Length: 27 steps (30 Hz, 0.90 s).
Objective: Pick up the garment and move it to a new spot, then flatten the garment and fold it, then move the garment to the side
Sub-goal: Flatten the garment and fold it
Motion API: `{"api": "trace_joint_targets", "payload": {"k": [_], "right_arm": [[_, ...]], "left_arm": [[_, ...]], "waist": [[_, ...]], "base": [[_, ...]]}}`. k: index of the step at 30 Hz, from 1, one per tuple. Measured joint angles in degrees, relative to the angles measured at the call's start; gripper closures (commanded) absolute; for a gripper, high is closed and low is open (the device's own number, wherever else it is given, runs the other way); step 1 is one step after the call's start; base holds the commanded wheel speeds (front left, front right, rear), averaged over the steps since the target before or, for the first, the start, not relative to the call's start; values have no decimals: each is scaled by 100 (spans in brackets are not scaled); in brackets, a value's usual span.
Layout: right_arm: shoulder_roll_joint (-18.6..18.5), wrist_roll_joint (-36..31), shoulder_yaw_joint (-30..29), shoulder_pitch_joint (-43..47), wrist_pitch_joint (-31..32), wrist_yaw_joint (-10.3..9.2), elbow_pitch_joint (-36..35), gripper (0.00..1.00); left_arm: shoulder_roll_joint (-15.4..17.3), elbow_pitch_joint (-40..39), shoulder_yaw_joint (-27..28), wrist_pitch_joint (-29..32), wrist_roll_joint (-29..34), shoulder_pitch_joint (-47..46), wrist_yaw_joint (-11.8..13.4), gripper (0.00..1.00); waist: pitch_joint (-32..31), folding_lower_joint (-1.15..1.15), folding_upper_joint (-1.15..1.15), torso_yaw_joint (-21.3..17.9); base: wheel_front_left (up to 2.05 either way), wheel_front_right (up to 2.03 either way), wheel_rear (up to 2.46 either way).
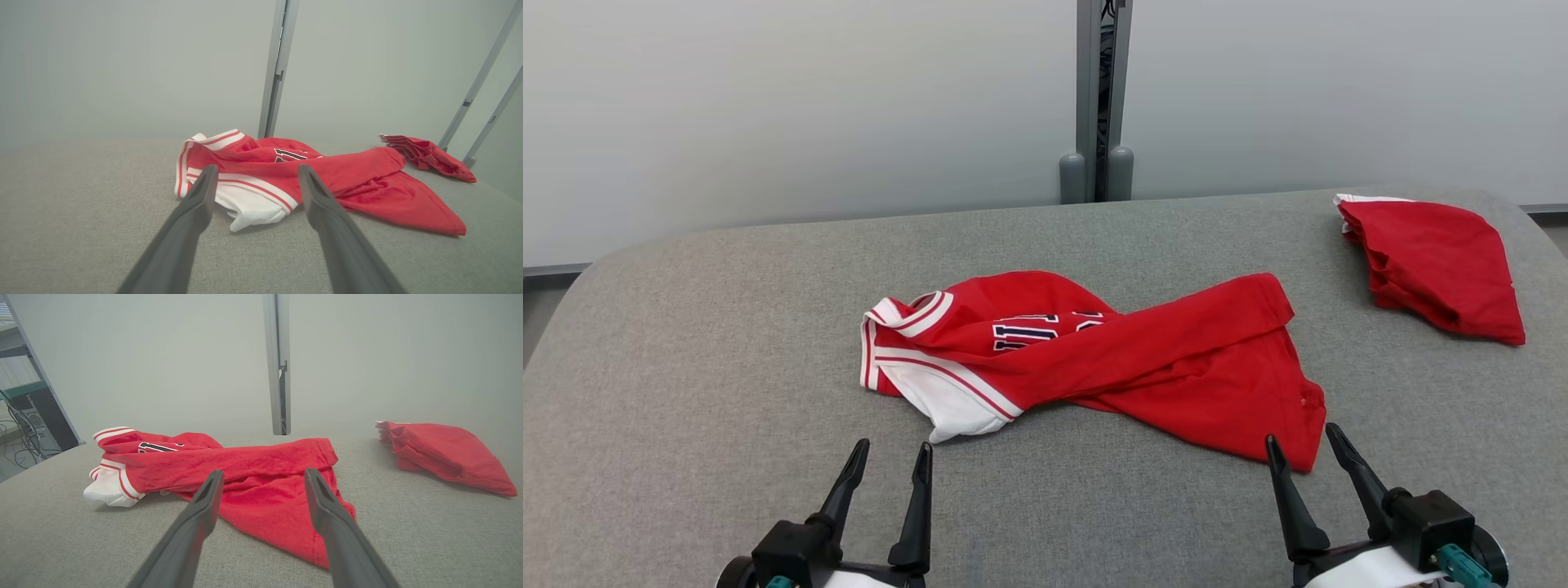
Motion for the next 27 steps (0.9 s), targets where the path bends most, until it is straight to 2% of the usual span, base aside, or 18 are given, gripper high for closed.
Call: {"api": "trace_joint_targets", "payload": {"k": [12, 17, 27], "right_arm": [[15, 54, 9, -4, 1, 0, 12, 0], [30, 55, 81, -76, 0, 0, 13, 0], [-20, 68, 187, -243, 1, 0, -15, 0]], "left_arm": [[1, 281, 3, 0, 1, -31, -8, 0], [-2, 1226, -198, 1, 105, -384, -157, 0], [0, 3232, -410, 1, 237, -1753, -349, 0]], "waist": [[58, 0, 0, -23], [167, 0, 0, -1], [456, 0, 0, -54]], "base": [[0, 0, 0], [0, 0, 0], [0, 0, 0]]}}
